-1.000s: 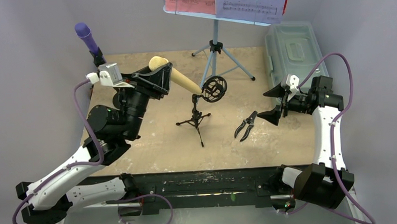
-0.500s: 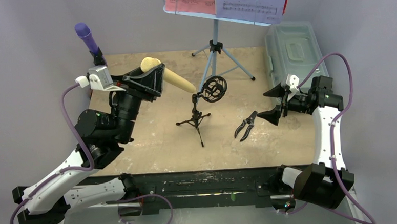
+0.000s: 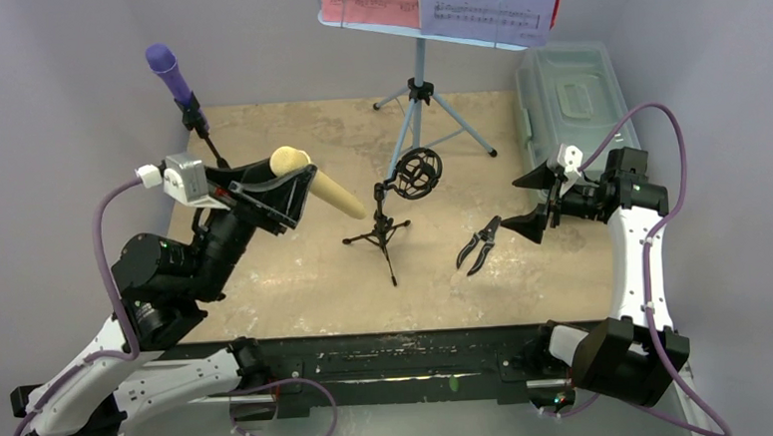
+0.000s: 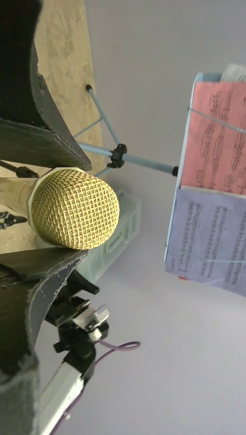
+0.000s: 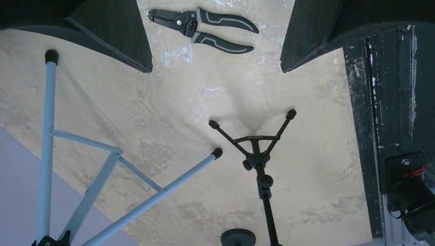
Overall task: Pack up the instrument practice props
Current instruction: Remove the microphone from the microphone stand, then place the microphone at the center of the board.
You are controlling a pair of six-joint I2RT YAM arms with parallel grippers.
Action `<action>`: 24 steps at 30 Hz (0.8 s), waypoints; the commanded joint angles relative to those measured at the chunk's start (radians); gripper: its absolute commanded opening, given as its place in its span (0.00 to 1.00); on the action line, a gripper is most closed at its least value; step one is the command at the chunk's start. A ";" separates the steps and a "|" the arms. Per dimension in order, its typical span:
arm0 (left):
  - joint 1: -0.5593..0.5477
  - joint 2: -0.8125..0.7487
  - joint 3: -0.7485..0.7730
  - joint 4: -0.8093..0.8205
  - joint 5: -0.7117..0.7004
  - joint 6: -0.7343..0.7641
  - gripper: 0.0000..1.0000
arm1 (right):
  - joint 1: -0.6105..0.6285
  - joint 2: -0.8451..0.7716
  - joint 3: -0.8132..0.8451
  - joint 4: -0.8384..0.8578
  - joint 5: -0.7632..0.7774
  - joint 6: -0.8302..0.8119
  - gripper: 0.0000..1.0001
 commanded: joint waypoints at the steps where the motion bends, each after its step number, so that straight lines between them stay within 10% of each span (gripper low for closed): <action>1: 0.005 -0.017 -0.046 -0.049 0.189 -0.014 0.00 | -0.003 -0.014 -0.010 0.021 -0.006 0.019 0.99; 24: 0.004 0.003 -0.634 0.735 0.604 -0.128 0.00 | -0.002 -0.018 -0.093 -0.004 -0.047 -0.118 0.99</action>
